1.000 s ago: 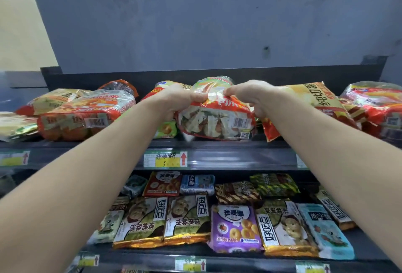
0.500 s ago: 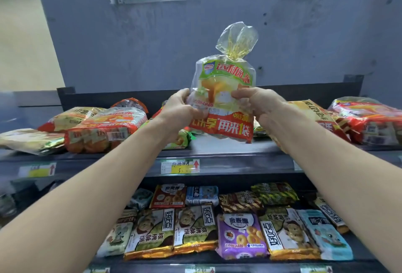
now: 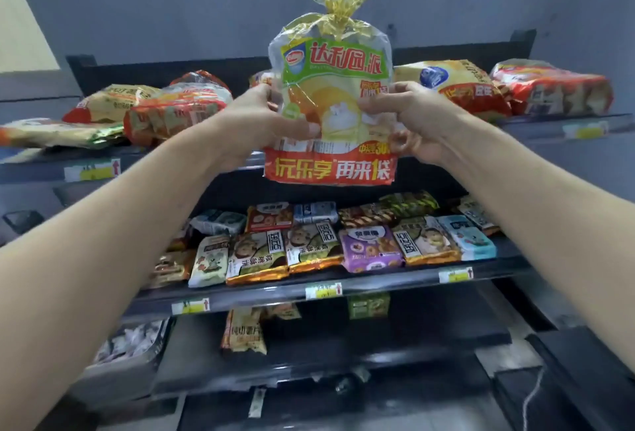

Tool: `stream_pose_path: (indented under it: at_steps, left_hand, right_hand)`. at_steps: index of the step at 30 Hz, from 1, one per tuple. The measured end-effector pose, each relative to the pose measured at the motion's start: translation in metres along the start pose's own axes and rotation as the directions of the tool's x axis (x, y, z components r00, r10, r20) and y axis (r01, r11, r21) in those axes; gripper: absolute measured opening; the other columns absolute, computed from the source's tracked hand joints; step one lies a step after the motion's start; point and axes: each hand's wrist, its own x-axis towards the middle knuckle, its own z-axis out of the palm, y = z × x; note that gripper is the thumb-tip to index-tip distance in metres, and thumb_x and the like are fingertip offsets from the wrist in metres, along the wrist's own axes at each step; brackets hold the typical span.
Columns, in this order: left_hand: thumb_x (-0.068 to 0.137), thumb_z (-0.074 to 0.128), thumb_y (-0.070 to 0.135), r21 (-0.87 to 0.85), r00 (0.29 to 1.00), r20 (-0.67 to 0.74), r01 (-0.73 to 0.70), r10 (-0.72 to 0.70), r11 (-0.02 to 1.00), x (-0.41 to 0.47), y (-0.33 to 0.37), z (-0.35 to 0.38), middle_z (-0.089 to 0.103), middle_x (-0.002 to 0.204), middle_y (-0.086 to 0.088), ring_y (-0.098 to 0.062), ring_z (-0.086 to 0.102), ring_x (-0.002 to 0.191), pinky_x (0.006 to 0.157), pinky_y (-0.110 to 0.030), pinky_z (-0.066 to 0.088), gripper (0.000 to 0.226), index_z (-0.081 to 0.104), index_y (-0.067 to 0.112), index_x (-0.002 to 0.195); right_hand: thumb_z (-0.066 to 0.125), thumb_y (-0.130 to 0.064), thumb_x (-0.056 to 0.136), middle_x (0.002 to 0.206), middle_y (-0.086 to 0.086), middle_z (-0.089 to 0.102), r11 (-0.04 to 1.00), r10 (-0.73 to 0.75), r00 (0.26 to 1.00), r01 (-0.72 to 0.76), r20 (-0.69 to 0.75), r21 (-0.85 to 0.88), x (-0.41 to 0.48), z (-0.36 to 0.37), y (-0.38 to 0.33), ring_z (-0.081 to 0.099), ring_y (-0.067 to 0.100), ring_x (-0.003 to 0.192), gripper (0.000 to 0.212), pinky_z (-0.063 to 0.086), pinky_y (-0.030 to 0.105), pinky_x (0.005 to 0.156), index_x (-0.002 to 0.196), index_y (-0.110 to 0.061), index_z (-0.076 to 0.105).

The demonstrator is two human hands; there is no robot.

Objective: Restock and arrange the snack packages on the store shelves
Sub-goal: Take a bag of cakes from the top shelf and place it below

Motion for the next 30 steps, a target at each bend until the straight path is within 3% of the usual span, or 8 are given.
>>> stream_pose_path:
  at_steps: [2,6,12,15,18,25,27,30]
  left_hand:
    - [0.074,0.076,0.008,0.047,0.999,0.034,0.04,-0.041,0.998,-0.016,-0.01,0.002,0.064,0.1,-0.002,-0.016,0.069,0.088,0.076,-0.031,0.058,0.055,0.046,0.013,0.119]
    - [0.07,0.08,0.008,0.106,0.993,0.072,0.089,-0.097,0.99,-0.038,-0.038,0.008,0.064,0.107,-0.002,-0.016,0.067,0.094,0.079,-0.032,0.056,0.065,0.045,0.013,0.124]
    - [0.072,0.078,0.007,0.163,0.979,0.126,0.139,-0.16,0.977,-0.053,-0.075,0.015,0.061,0.099,0.007,-0.007,0.063,0.087,0.063,-0.019,0.051,0.064,0.043,0.018,0.123]
    - [0.071,0.078,0.006,0.172,0.97,0.134,0.178,-0.202,0.969,-0.047,-0.098,0.022,0.061,0.1,0.005,-0.01,0.064,0.089,0.068,-0.023,0.054,0.067,0.04,0.021,0.124]
    - [0.066,0.082,0.006,0.146,0.956,0.158,0.224,-0.246,0.964,-0.034,-0.125,0.03,0.063,0.112,0.0,-0.019,0.064,0.102,0.088,-0.04,0.054,0.082,0.035,0.025,0.131]
    - [0.065,0.082,0.001,0.078,0.931,0.179,0.311,-0.32,0.947,0.013,-0.181,0.048,0.064,0.118,0.001,-0.018,0.064,0.106,0.092,-0.041,0.053,0.09,0.031,0.028,0.135]
    - [0.064,0.081,-0.004,0.093,0.941,0.123,0.304,-0.314,0.948,0.031,-0.194,0.051,0.064,0.117,0.002,-0.017,0.063,0.107,0.091,-0.036,0.053,0.093,0.03,0.026,0.137]
    - [0.064,0.079,-0.009,0.096,0.96,0.026,0.275,-0.279,0.957,0.054,-0.212,0.06,0.064,0.112,0.005,-0.006,0.062,0.099,0.074,-0.017,0.052,0.099,0.026,0.026,0.14]
  right_hand:
    - [0.077,-0.019,0.074,0.094,-0.003,0.074,1.0,0.023,1.0,-0.023,-0.012,-0.016,-0.019,0.005,0.014,0.073,0.015,0.074,0.046,0.055,0.029,0.057,0.114,-0.019,0.054]
    - [0.078,-0.018,0.073,0.1,-0.002,0.071,0.996,0.079,0.996,-0.081,-0.035,-0.046,-0.047,0.014,0.041,0.07,0.017,0.084,0.057,0.051,0.033,0.064,0.121,-0.019,0.047]
    - [0.074,-0.014,0.077,0.09,-0.002,0.073,0.982,0.175,0.984,-0.173,0.027,-0.082,-0.063,0.021,0.078,0.071,0.011,0.064,0.036,0.047,0.021,0.043,0.106,-0.017,0.053]
    - [0.075,-0.011,0.077,0.101,0.002,0.071,0.974,0.214,0.977,-0.212,0.017,-0.082,-0.059,0.022,0.099,0.072,0.016,0.074,0.049,0.048,0.023,0.044,0.117,-0.015,0.049]
    - [0.076,-0.01,0.075,0.109,0.002,0.068,0.962,0.259,0.966,-0.256,0.021,-0.091,-0.046,0.019,0.123,0.07,0.019,0.087,0.057,0.053,0.027,0.051,0.123,-0.017,0.045]
    - [0.076,-0.007,0.075,0.112,0.002,0.065,0.944,0.317,0.944,-0.306,0.09,-0.121,0.011,0.006,0.17,0.066,0.022,0.098,0.062,0.057,0.043,0.082,0.125,-0.02,0.042]
    - [0.076,-0.004,0.075,0.114,0.002,0.064,0.947,0.307,0.946,-0.293,0.102,-0.135,0.033,0.003,0.181,0.064,0.022,0.102,0.067,0.054,0.044,0.088,0.128,-0.022,0.039]
    - [0.076,-0.003,0.073,0.116,0.0,0.062,0.948,0.277,0.954,-0.251,0.115,-0.197,0.065,0.0,0.197,0.061,0.021,0.106,0.072,0.05,0.044,0.096,0.131,-0.024,0.038]
